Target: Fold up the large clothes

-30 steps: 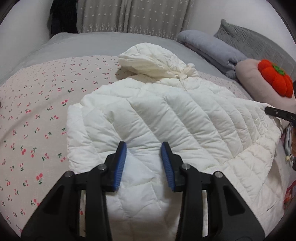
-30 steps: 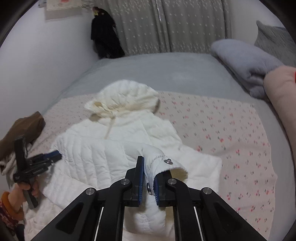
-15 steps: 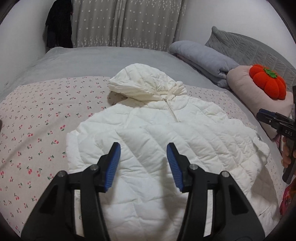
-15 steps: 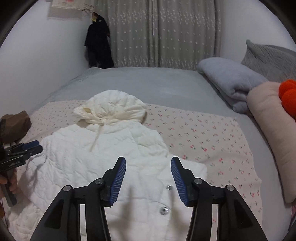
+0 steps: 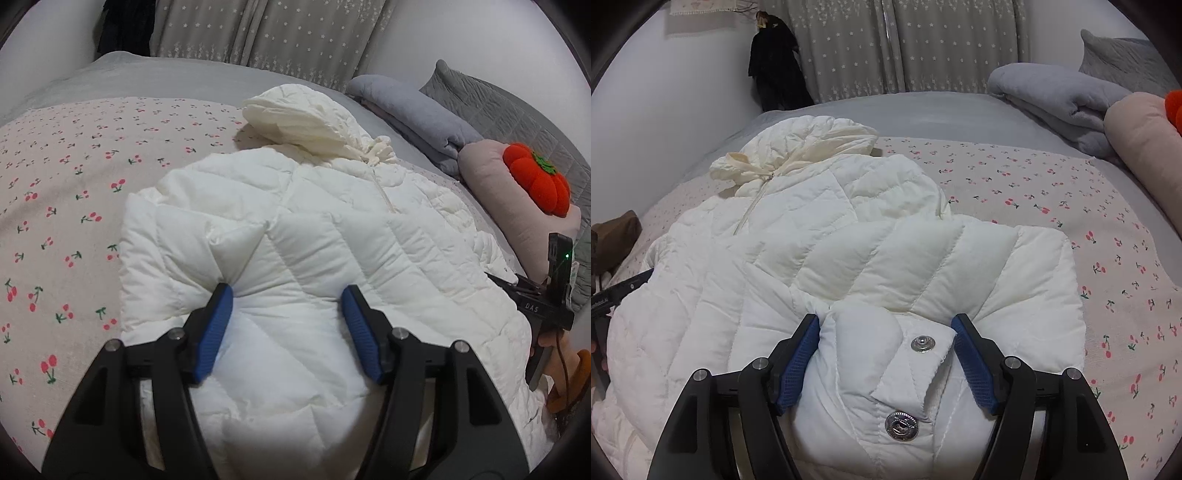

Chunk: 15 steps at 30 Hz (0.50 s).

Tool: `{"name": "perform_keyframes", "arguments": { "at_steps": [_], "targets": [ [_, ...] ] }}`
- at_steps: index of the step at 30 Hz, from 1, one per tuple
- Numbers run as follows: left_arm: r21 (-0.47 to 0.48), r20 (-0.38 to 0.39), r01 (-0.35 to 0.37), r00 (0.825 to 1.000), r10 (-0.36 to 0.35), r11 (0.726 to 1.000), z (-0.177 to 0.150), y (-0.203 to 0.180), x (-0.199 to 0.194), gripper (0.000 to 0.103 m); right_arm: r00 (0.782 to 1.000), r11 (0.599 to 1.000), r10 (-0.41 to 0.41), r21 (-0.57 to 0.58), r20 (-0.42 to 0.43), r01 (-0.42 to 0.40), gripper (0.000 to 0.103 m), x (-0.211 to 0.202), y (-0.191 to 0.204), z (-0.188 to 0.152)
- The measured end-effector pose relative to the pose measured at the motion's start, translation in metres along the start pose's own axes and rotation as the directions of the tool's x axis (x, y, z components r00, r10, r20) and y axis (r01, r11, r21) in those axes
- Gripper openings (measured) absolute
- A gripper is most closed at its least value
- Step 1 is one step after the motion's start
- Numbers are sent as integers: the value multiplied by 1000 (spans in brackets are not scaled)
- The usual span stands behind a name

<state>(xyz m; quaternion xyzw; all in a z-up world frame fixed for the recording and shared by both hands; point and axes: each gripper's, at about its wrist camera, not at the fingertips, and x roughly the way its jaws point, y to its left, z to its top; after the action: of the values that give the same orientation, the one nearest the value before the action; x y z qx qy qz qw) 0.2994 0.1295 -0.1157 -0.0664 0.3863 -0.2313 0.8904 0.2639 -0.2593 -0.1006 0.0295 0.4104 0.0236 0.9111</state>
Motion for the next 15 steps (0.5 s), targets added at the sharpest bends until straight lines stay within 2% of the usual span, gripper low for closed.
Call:
{"name": "perform_keyframes", "arguments": {
  "at_steps": [5,7,8,11,13,15],
  "targets": [
    [-8,-41,-31,999,31,999,9,-6,-5,66,999,999,-36,-3,-30,36,80,-5,4,7],
    [-50,-85,10,996,-14,999,16,-7,-14,71,998,1000,3,22,-64,-1,82,-13,1,14],
    [-70,-110,44,993,-52,997,22,-7,-19,75,995,999,48,26,-83,-46,82,-18,1,19],
    [-120,-156,93,981,-111,988,46,-5,-33,77,984,994,110,-5,-143,-111,86,-33,3,40],
    [-157,-156,100,980,-125,983,65,0,-43,80,976,990,123,-41,-181,-132,86,-41,5,57],
    [-157,-143,77,985,-100,985,87,2,-51,82,975,989,109,-81,-193,-127,86,-52,6,75]
  ]
}}
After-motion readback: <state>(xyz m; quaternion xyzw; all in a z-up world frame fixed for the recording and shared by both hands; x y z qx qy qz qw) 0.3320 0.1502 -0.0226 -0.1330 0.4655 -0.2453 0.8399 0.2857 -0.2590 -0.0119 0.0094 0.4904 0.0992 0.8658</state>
